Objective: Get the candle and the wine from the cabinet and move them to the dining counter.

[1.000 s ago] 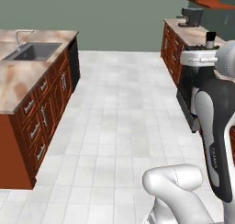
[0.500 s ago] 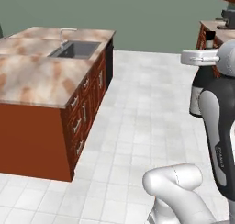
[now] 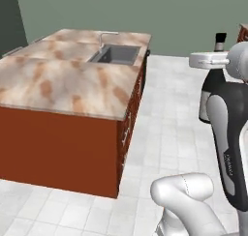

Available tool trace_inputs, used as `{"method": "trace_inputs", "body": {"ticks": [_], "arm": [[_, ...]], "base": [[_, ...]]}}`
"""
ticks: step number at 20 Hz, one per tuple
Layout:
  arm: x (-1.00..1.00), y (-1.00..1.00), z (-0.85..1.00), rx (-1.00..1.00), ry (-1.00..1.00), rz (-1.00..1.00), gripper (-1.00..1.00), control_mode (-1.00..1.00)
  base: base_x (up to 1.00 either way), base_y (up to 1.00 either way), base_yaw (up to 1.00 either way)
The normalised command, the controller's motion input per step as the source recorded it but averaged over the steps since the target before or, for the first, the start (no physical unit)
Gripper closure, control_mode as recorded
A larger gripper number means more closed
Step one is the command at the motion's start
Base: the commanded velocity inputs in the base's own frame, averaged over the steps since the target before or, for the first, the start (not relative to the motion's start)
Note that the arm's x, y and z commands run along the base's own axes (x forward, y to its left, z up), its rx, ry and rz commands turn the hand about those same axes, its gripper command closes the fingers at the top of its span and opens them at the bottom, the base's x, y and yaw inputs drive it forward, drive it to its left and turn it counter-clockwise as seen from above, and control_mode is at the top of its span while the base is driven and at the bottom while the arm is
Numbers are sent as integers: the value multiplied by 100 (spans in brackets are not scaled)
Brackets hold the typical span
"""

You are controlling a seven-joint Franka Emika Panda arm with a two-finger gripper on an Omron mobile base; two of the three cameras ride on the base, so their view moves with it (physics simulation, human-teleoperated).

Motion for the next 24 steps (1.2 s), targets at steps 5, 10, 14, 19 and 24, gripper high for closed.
{"method": "trace_inputs", "body": {"ticks": [5,10,14,19,24], "arm": [[0,0,0,0,0,0,100,100],[0,0,0,0,0,0,100,100],[0,0,0,0,0,0,100,100],[0,0,0,0,0,0,100,100],[0,0,0,0,0,0,100,100]], "base": [[-6,49,94],[-2,3,100],[11,13,95],[84,8,52],[100,-7,0]]}}
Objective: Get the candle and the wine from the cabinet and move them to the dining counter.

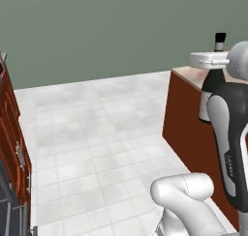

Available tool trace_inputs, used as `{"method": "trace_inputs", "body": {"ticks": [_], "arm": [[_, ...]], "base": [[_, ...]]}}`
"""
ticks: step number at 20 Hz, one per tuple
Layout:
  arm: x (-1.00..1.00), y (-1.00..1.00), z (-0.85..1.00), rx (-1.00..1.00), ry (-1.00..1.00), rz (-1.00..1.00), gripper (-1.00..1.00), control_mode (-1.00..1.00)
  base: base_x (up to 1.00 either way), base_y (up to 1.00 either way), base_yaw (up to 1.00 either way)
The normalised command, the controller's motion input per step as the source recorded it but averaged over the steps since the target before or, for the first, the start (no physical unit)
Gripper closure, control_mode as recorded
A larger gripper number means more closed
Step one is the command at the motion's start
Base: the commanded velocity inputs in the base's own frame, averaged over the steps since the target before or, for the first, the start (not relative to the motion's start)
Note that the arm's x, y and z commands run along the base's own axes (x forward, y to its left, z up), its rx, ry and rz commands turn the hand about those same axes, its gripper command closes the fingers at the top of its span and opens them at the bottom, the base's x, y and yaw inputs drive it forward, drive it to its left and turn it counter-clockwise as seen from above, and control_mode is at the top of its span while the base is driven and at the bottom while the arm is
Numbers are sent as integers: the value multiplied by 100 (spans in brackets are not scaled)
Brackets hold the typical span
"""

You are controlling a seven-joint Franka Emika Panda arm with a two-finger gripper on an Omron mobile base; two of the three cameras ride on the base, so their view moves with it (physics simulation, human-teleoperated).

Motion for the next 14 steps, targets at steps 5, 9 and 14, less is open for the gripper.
{"method": "trace_inputs", "body": {"ticks": [5,9,14], "arm": [[0,0,0,0,0,0,100,100],[0,0,0,0,0,0,100,100],[0,0,0,0,0,0,100,100]], "base": [[100,-3,0],[100,0,0],[100,-4,-2]]}}
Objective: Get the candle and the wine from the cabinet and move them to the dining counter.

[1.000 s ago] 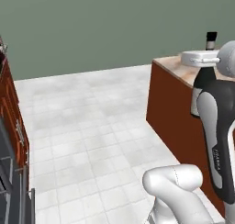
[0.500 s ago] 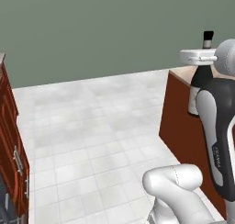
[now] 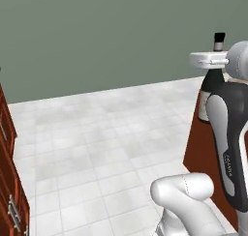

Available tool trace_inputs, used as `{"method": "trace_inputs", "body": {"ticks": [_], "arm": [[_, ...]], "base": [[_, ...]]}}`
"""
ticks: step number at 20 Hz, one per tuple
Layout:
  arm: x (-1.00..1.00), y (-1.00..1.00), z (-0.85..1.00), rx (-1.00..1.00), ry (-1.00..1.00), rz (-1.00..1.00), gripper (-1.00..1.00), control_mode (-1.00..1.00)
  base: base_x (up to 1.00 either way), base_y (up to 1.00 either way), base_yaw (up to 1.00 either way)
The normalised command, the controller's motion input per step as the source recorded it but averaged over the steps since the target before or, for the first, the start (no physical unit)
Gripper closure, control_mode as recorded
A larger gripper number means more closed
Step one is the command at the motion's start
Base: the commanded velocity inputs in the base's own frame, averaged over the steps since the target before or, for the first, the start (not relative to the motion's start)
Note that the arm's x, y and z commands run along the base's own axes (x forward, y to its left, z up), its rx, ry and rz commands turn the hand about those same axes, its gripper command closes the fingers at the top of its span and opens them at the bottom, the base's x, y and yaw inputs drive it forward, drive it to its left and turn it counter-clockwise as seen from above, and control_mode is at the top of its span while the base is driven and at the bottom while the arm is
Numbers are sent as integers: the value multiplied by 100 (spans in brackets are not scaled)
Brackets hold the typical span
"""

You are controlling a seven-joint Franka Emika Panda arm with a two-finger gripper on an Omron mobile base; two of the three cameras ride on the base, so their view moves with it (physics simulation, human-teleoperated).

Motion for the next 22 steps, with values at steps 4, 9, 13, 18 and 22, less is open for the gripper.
{"method": "trace_inputs", "body": {"ticks": [4,9,13,18,22], "arm": [[0,0,0,0,0,0,100,100],[0,0,0,0,0,0,100,100],[0,0,0,0,0,0,100,100],[0,0,0,0,0,0,100,100],[0,0,0,0,0,0,100,100]], "base": [[100,-3,-15],[100,0,-28],[98,15,-47],[67,65,-72],[55,66,-78]]}}
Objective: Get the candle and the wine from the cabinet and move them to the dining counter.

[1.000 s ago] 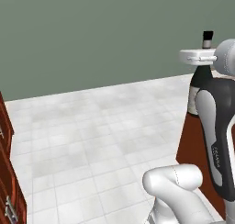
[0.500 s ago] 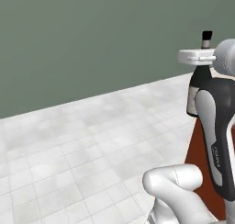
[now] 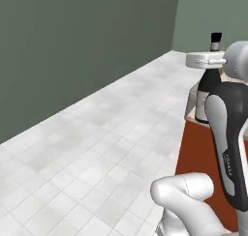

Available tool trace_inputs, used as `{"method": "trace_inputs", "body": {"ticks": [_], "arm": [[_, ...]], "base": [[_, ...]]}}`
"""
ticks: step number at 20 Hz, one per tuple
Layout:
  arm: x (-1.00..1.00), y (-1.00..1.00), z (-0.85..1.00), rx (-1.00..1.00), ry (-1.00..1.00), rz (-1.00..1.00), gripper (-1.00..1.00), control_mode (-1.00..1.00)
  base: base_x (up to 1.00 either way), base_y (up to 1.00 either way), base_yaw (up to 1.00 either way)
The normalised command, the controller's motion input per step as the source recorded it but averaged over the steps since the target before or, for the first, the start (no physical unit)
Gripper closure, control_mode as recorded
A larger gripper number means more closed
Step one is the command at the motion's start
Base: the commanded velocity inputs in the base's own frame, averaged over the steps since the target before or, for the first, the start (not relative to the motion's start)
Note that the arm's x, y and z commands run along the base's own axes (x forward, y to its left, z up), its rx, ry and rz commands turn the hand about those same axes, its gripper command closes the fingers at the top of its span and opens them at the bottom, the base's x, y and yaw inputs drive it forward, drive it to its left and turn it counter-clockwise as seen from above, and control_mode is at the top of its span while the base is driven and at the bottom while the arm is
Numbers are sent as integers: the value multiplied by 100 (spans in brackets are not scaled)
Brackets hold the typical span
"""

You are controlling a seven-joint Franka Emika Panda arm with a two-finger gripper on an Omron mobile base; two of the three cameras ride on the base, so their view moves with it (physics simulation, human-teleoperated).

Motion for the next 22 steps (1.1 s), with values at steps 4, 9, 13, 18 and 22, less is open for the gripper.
{"method": "trace_inputs", "body": {"ticks": [4,9,13,18,22], "arm": [[0,0,0,0,0,0,100,100],[0,0,0,0,0,0,100,100],[0,0,0,0,0,0,100,100],[0,0,0,0,0,0,100,100],[0,0,0,0,0,0,100,100]], "base": [[50,65,-81],[40,62,-83],[39,55,-86],[24,45,-90],[0,33,-94]]}}
